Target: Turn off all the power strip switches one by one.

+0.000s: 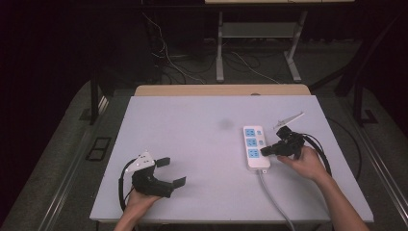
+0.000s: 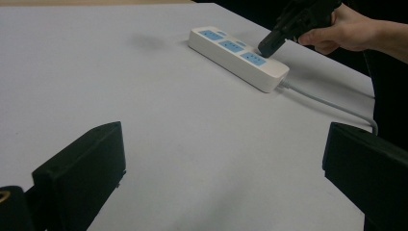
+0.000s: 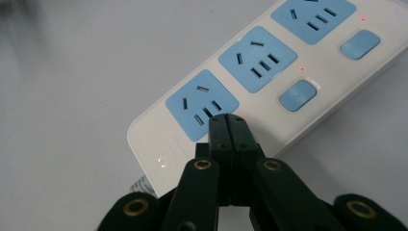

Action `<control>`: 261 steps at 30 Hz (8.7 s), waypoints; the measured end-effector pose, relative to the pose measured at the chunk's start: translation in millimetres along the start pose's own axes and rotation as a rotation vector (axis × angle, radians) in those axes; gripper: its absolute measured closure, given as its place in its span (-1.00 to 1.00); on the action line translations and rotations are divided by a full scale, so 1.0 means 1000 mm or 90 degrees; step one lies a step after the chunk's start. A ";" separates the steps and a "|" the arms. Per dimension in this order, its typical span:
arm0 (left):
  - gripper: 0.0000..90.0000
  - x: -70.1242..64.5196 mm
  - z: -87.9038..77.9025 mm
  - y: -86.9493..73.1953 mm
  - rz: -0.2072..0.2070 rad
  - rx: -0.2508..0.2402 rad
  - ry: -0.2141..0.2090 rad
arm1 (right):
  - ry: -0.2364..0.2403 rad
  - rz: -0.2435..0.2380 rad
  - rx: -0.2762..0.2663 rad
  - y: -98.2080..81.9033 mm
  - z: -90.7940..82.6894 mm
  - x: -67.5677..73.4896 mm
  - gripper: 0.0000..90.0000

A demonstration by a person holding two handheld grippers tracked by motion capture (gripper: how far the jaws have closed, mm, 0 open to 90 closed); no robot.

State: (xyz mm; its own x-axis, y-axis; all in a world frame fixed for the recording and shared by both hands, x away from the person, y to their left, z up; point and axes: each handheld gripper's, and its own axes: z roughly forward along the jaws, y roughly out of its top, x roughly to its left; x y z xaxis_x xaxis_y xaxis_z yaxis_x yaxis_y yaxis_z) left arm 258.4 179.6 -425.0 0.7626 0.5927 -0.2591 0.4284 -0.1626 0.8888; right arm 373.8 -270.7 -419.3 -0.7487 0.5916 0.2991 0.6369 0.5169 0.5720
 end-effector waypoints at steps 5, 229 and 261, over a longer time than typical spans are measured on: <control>-1.00 0.001 0.000 0.000 0.000 0.001 -0.001 | 0.015 0.010 -0.006 -0.003 -0.003 -0.001 1.00; -1.00 0.005 0.000 0.000 -0.006 0.001 -0.007 | -0.024 0.026 0.011 0.062 0.017 -0.061 1.00; -1.00 0.003 0.003 0.000 -0.001 0.007 -0.008 | -0.042 0.026 -0.031 0.051 0.018 -0.060 1.00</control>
State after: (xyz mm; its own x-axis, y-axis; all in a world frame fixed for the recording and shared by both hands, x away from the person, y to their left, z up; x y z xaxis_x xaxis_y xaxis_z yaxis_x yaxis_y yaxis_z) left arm 262.2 179.6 -427.0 0.7684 0.5826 -0.2648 0.4344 -0.1709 0.8843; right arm 454.6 -268.6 -421.4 -0.7073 0.6523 0.2726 0.6558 0.4614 0.5976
